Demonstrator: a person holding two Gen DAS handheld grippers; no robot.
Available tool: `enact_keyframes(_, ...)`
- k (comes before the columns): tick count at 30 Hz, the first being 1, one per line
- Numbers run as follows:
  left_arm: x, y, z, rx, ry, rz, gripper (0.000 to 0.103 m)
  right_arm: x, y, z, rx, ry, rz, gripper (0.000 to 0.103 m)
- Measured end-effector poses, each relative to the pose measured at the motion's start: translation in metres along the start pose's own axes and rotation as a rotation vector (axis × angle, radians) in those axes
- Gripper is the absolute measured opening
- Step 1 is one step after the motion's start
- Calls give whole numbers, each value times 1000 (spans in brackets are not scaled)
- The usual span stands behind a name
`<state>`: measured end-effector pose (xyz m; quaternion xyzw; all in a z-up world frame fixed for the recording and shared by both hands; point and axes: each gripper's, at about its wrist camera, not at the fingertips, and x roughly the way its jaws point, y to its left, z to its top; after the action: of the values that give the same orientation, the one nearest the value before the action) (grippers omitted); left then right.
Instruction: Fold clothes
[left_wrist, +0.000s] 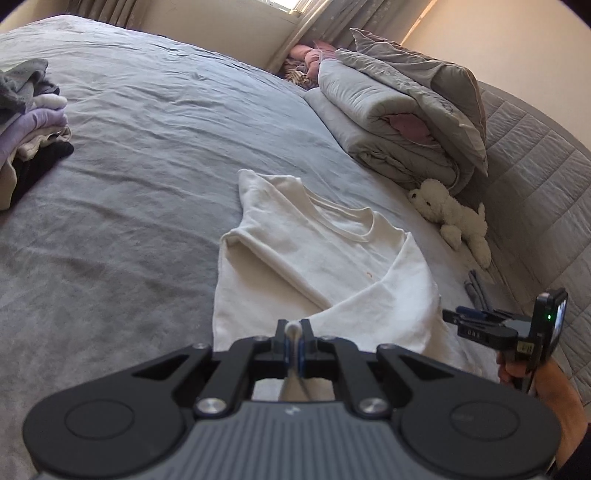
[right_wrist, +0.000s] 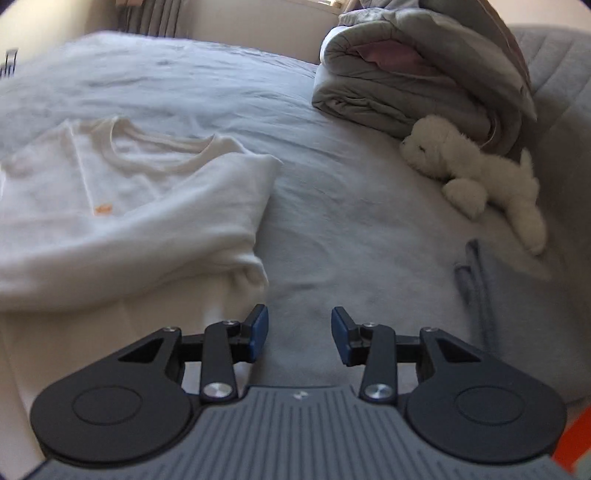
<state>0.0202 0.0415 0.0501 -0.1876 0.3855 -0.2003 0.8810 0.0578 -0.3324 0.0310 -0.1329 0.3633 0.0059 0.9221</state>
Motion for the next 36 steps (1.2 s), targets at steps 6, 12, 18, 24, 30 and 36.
enact_keyframes(6, 1, 8, 2, -36, -3, -6, 5, 7, -6, 8, 81, -3, 84, 42)
enact_keyframes(12, -6, 18, 1, -83, -46, 19, 5, 10, -31, 10, 297, 24, 171, 8)
enact_keyframes(18, 7, 19, -7, -105, 12, 26, 5, 18, -51, 7, 474, 59, 244, 7)
enact_keyframes(24, 8, 22, -10, -120, 27, 28, 6, 22, -49, 9, 441, 69, 207, 22)
enact_keyframes(30, 6, 18, -11, -84, 40, 8, 7, 18, -55, 8, 469, 47, 209, 23)
enact_keyframes(36, 12, 15, -14, -37, 96, 11, 12, 19, -48, 11, 421, 77, 140, 31)
